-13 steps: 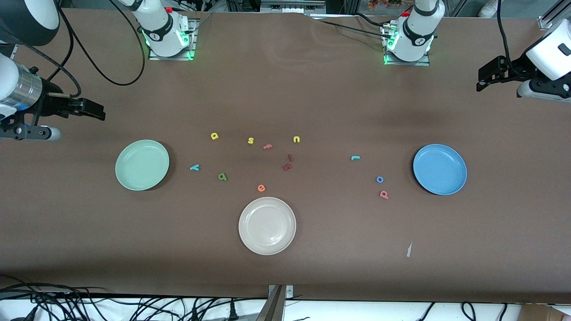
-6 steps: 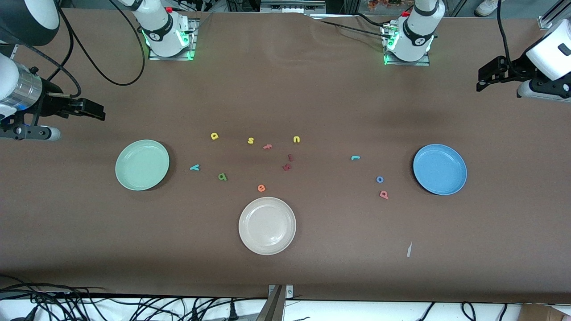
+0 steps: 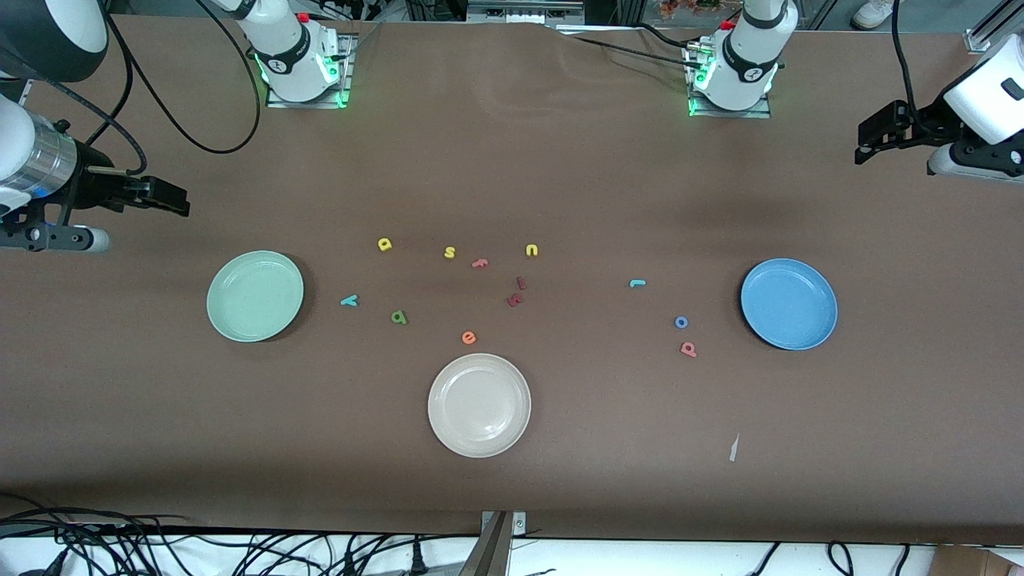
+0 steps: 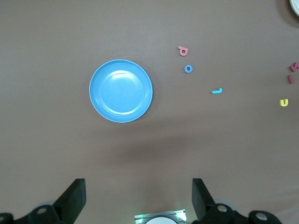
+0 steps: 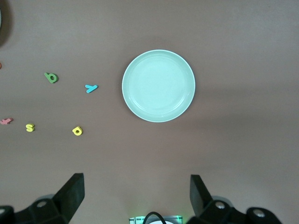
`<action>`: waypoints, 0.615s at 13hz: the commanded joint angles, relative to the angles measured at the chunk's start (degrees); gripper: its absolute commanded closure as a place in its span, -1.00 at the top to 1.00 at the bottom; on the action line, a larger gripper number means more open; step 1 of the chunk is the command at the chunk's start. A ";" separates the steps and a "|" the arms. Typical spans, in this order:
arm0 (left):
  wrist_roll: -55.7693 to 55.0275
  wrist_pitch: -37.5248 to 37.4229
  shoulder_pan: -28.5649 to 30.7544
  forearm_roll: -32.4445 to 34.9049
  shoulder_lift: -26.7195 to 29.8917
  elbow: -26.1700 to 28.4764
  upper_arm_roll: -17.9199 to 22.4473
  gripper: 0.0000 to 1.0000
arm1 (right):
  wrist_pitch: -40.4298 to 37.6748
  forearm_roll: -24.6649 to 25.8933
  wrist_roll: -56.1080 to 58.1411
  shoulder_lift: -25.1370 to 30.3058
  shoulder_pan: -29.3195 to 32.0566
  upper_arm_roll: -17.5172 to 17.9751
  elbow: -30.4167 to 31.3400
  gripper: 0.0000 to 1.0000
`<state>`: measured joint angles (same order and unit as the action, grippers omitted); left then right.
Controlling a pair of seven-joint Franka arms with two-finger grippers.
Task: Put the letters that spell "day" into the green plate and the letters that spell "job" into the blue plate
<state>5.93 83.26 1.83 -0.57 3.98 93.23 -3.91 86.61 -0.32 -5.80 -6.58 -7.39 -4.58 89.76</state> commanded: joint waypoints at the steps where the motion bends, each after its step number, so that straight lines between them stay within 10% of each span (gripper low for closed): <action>1: 0.14 -1.17 -0.07 -0.48 -0.82 -1.83 0.13 1.00 | 0.05 0.58 -0.09 0.25 0.01 0.18 -0.03 1.00; 8: -0.39 -1.43 -0.16 -0.66 -0.91 -1.74 0.05 1.00 | 0.05 0.58 -0.17 0.25 -0.08 0.18 -0.03 1.00</action>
<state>5.90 83.15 1.83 -0.57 3.89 93.23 -3.92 86.61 -0.32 -5.80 -6.58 -7.40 -4.58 89.76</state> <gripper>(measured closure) 0.000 0.000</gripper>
